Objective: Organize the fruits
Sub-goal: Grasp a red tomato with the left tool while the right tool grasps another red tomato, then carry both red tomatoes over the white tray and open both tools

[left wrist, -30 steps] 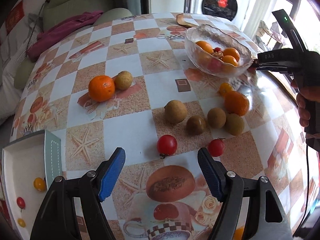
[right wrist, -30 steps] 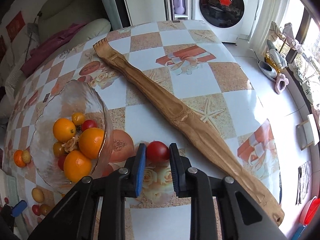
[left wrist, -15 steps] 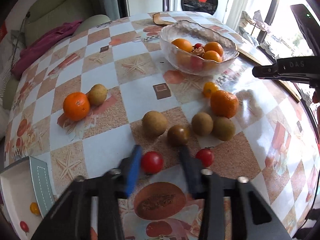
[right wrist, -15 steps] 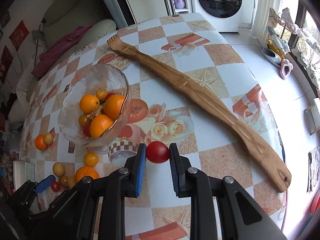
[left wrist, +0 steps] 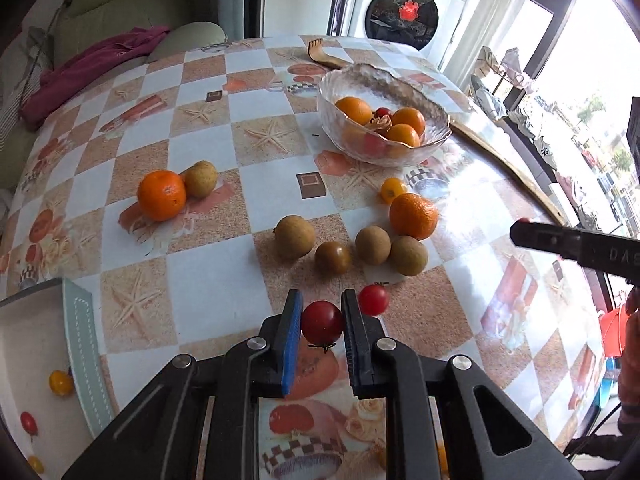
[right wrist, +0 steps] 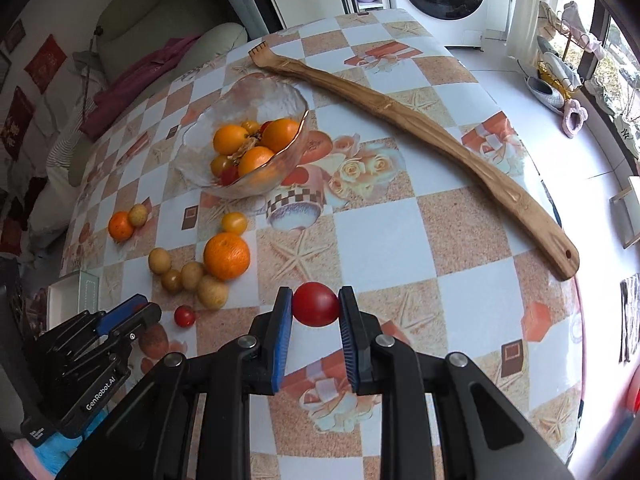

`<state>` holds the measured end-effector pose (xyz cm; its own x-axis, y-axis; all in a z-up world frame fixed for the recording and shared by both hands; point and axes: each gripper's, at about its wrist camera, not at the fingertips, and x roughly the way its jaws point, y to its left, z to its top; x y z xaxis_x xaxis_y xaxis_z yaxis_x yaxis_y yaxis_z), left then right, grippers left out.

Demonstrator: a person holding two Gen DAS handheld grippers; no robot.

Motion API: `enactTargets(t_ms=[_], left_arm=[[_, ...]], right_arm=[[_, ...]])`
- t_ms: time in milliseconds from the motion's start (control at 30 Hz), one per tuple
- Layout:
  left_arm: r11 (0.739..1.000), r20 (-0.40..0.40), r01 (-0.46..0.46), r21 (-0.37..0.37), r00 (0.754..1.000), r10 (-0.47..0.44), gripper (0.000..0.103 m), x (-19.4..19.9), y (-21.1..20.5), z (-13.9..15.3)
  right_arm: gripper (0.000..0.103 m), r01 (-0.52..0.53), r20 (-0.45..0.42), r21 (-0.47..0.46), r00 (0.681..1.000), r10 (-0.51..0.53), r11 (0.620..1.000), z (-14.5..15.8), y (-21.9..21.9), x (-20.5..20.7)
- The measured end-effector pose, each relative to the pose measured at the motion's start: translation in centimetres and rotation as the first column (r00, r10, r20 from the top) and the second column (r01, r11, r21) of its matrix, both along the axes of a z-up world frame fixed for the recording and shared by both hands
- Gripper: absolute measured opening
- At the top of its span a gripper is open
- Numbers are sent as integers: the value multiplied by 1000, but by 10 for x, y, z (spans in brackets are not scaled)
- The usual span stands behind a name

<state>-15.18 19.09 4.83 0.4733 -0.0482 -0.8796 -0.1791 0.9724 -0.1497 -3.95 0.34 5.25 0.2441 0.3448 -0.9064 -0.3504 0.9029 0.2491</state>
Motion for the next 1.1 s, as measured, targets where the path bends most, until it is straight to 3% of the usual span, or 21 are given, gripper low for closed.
enactTargets(t_ms=[533, 767, 1100], left_arm=[[983, 17, -185, 12, 983, 185, 21, -110, 61, 36], [947, -4, -320, 34, 947, 320, 21, -175, 103, 40], [879, -39, -472, 60, 879, 475, 21, -245, 152, 32]], right_arm=[[25, -189, -15, 35, 982, 190, 981, 24, 86, -76], [25, -325, -32, 55, 944, 327, 944, 29, 149, -118], [25, -504, -64, 93, 858, 510, 859, 28, 242, -177]])
